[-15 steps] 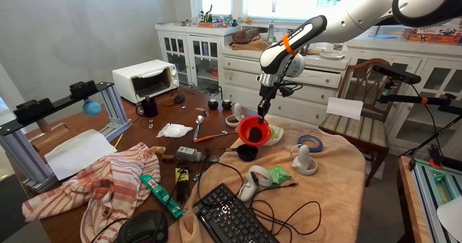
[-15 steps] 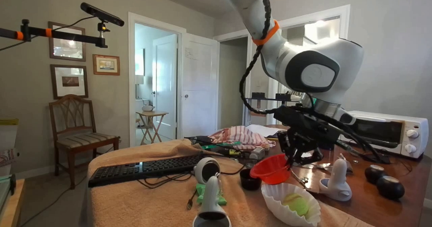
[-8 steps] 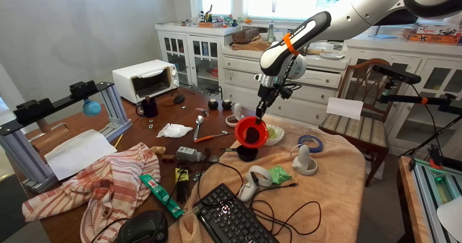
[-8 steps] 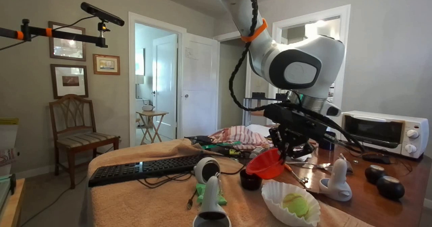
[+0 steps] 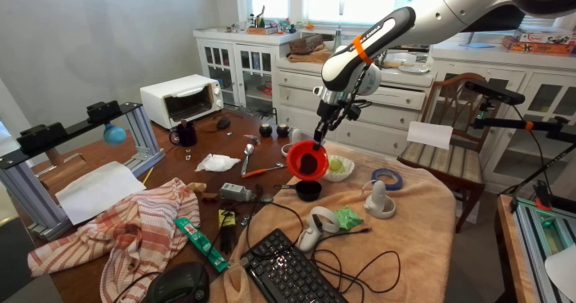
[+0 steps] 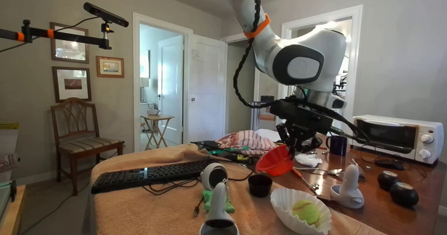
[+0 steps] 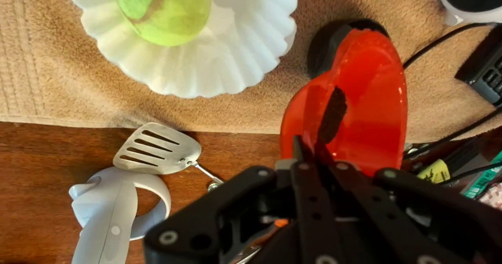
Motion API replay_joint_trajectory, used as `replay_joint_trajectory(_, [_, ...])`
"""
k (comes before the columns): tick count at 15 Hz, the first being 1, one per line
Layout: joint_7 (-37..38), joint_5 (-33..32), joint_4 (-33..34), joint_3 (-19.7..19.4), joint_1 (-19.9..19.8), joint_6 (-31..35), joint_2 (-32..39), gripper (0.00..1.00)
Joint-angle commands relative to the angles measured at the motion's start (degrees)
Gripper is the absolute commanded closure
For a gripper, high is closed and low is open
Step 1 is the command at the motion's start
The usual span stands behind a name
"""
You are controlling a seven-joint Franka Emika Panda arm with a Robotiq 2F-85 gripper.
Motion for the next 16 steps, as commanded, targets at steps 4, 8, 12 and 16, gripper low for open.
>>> replay_joint_trajectory(4, [-2.03, 0.20, -6.49, 0.85, 0.25, 11.96, -1.45, 0.99])
replay_joint_trajectory(8, [-2.42, -0.11, -8.61, 2.37, -0.40, 16.69, -1.58, 0.99])
replay_joint_trajectory(12, [-4.76, -0.41, -12.55, 4.78, -1.68, 21.47, -2.95, 0.99])
replay_joint_trajectory(16, [-6.06, -0.33, -15.16, 7.12, -3.51, 24.66, -4.12, 0.99])
